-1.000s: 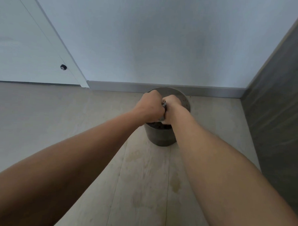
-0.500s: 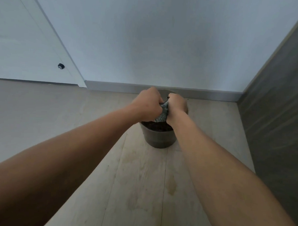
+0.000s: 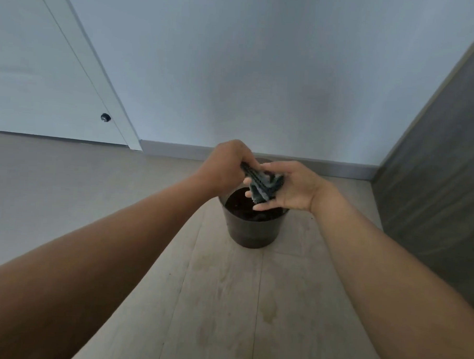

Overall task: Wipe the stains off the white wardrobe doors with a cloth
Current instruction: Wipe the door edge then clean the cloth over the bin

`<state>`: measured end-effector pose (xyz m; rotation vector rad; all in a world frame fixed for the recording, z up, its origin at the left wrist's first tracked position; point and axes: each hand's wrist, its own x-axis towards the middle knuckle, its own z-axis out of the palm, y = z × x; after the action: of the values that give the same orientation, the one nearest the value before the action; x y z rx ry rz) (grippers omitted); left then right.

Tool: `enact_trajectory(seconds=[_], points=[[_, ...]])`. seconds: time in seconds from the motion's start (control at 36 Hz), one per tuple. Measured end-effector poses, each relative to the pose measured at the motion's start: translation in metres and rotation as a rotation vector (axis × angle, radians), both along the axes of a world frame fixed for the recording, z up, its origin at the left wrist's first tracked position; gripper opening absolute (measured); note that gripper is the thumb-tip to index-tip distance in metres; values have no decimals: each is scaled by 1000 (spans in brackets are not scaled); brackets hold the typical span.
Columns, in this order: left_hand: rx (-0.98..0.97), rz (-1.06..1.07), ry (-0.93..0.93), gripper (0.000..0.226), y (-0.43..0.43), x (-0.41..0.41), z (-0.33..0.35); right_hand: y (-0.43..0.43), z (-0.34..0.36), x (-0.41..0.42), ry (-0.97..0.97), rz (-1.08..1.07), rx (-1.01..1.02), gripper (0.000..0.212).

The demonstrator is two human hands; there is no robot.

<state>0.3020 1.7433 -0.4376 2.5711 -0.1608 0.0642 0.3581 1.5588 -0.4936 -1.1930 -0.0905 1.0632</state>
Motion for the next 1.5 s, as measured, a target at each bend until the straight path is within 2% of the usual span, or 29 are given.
enact_trajectory(seconds=[0.08, 0.17, 0.22, 0.28, 0.31, 0.36, 0.42, 0.44, 0.5, 0.56, 0.61, 0.67, 0.69, 0.81, 0.86, 0.94, 1.06, 1.17, 1.19, 1.31, 1.5], points=[[11, -52, -126, 30, -5, -3, 1, -7, 11, -3, -81, 90, -16, 47], [-22, -12, -211, 32, -6, -5, 2, -2, 21, -11, -149, 117, -71, 45], [-73, 41, -183, 38, -8, -5, 2, 9, 25, -16, -208, 37, -145, 38], [-52, -6, -96, 42, -8, -5, 2, 18, 24, -16, -221, -73, -202, 23], [25, -58, -41, 45, -8, -4, 1, 19, 24, -14, -205, -121, -230, 19], [344, -152, 19, 60, -5, -8, -3, 19, 24, -12, -194, -142, -342, 13], [672, -228, -56, 84, -3, -15, -9, 17, 26, -13, -199, -39, -494, 11], [754, -256, -104, 92, -6, -20, -14, 16, 28, -13, -178, 27, -519, 11], [748, -277, -147, 96, -14, -25, -28, 15, 32, -15, -90, 106, -482, 12], [596, -200, -128, 92, -17, -21, -38, 12, 35, -15, -56, 159, -443, 14], [501, -135, -129, 69, -15, -16, -42, 8, 38, -14, -96, 202, -445, 16], [486, -93, -134, 37, -14, -14, -40, 9, 40, -15, -243, 234, -513, 22], [484, -79, -124, 29, -16, -15, -38, 13, 40, -17, -355, 240, -589, 24], [600, -25, -67, 8, -26, -14, -28, 32, 35, -30, -944, 164, -1084, 13], [645, 13, -16, 13, -29, -8, -28, 36, 28, -34, -1219, 90, -1279, 19], [563, -9, 176, 28, -28, 1, -38, 38, 19, -35, -1425, 146, -1331, 14], [315, 25, 427, 22, -27, 0, -33, 44, 4, -27, -1578, 212, -1320, 29], [-245, 141, 718, 22, -16, 1, -31, 40, -4, -16, -1813, 136, -1238, 48], [-329, 154, 771, 25, -14, 2, -31, 38, -4, -13, -1845, 144, -1212, 50], [-420, 136, 884, 30, -13, 4, -31, 37, -4, -10, -1851, 191, -1195, 49], [-509, 148, 961, 39, -9, 3, -42, 39, -8, -12, -1852, 206, -1210, 47]])
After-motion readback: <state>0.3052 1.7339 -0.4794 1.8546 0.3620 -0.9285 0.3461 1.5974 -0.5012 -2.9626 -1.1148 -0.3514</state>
